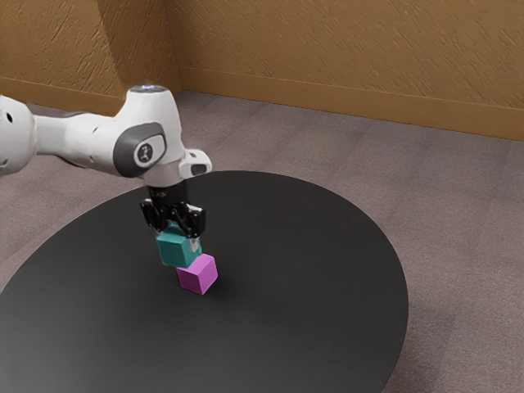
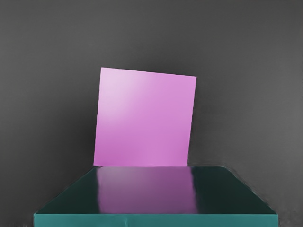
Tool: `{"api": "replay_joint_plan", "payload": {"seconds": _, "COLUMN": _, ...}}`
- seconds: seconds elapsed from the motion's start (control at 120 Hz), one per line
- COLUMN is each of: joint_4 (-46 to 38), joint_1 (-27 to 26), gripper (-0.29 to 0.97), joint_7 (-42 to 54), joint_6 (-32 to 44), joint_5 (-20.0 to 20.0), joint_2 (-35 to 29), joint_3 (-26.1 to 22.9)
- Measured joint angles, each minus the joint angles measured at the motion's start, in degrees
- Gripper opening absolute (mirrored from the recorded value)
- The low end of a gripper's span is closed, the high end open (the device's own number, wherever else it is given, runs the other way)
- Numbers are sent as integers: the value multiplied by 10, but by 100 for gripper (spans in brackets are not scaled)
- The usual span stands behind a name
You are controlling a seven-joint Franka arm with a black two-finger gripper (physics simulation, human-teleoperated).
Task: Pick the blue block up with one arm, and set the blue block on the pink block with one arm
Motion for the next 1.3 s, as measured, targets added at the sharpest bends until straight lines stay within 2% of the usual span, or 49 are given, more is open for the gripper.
{"api": "replay_joint_plan", "payload": {"seconds": 0.175, "joint_4": -1, "joint_1": -13, "gripper": 39, "joint_7": 27, "joint_6": -5, "joint_5": 3, "joint_2": 3, "joint_3": 2}}
{"api": "replay_joint_plan", "payload": {"seconds": 0.283, "joint_4": -1, "joint_1": -50, "gripper": 39, "joint_7": 40, "joint_6": -6, "joint_5": 2, "joint_2": 4, "joint_3": 38}}
{"api": "replay_joint_plan", "payload": {"seconds": 0.525, "joint_4": 0, "joint_1": -64, "gripper": 39, "joint_7": 61, "joint_6": -2, "joint_5": -1, "joint_2": 12, "joint_3": 49}}
{"api": "replay_joint_plan", "payload": {"seconds": 0.725, "joint_4": 3, "joint_1": -63, "gripper": 39, "joint_7": 72, "joint_6": 2, "joint_5": -3, "joint_2": 15, "joint_3": 50}}
{"api": "replay_joint_plan", "payload": {"seconds": 1.3, "joint_4": 13, "joint_1": -55, "gripper": 39, "joint_7": 91, "joint_6": 73, "joint_5": -2, "joint_2": 48, "joint_3": 63}}
